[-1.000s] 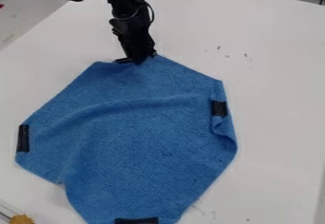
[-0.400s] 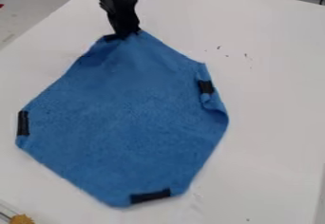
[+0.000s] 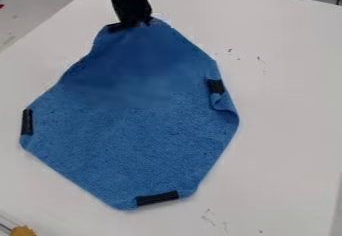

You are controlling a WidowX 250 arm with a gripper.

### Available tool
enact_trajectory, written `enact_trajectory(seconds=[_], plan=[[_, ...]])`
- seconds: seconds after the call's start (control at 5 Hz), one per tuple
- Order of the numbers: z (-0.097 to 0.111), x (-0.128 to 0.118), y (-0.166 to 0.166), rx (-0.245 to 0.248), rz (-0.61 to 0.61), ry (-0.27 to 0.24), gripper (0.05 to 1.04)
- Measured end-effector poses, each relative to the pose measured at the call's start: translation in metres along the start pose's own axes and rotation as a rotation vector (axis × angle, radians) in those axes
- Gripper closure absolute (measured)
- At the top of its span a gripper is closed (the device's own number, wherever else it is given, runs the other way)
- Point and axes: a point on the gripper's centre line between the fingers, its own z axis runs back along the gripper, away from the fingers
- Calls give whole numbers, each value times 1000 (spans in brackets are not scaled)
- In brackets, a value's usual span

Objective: Fold the cloth from top to bottom.

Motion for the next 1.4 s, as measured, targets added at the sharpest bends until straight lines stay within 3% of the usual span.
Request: enact_trajectory(seconds=[0.2, 0.4, 0.8, 1.0, 1.4], plan=[[18, -27, -32, -9, 49, 39, 1025], [22, -55, -53, -45, 112, 60, 1025], [9, -93, -90, -142, 186, 112, 1003], [6, -105, -103, -161, 216, 143, 847], [27, -109, -112, -128, 262, 163, 271]])
